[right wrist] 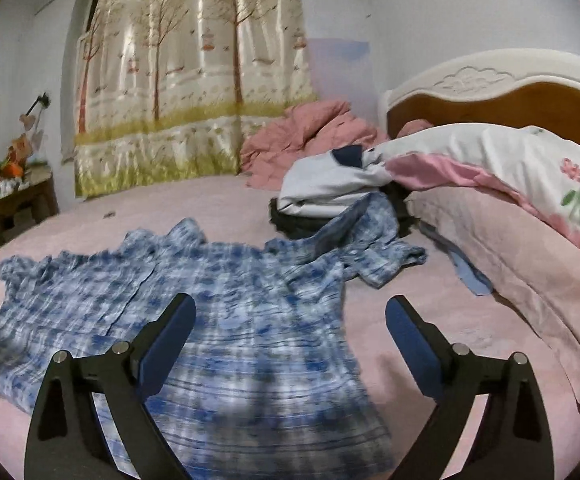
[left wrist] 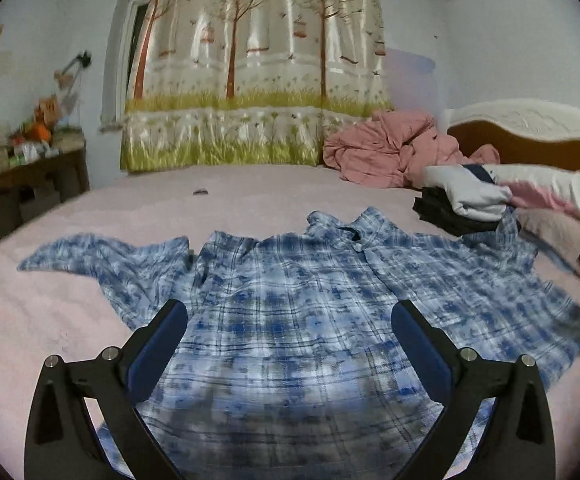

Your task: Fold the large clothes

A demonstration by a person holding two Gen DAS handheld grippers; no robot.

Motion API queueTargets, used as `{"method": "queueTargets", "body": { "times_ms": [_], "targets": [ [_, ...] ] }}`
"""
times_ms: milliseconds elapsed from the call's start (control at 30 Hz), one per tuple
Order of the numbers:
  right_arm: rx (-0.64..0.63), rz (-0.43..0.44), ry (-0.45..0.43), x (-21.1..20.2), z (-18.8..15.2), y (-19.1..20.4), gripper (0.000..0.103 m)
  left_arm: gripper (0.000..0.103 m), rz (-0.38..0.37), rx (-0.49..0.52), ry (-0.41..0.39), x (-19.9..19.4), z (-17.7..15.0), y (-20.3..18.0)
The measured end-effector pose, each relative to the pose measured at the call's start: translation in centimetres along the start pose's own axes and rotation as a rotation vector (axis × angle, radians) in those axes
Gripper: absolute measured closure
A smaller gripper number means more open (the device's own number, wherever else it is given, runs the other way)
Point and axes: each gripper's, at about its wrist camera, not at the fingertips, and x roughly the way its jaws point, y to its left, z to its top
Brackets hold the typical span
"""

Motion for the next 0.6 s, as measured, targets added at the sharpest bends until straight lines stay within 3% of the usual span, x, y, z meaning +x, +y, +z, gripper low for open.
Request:
{"method": "queueTargets", "body": {
  "times_ms": [133, 233, 367, 467, 600],
  "targets": [
    [-0.019, -0.039, 0.119, 2.3, 1.2, 1.7, 0.008, 0.0, 0.038, -0.079, 0.028, 0.4, 2.1, 4.7],
    [0.023, -0.003, 0.217, 5.1, 1.7, 2.3, 0.008, 0.0, 0.1, -0.149, 0.064, 2.0, 3.9, 9.8],
    [0.034, 0.004, 0.281, 8.0, 0.9, 3.5, 0.018, 0.0, 0.321, -0.209, 0.177, 6.7, 2.9, 17.6],
    [-0.006, 0.017, 0.307, 8.3, -0.9, 4.3, 0.023, 0.003, 0.298, -0.344, 0.208, 8.7, 0.7, 22.8],
    [-0.081, 0.008, 0.364, 8.6, -3.4, 4.9, 0.028, 0.011, 0.266, -0.452, 0.184, 10.9, -0.8, 27.2]
  ]
}}
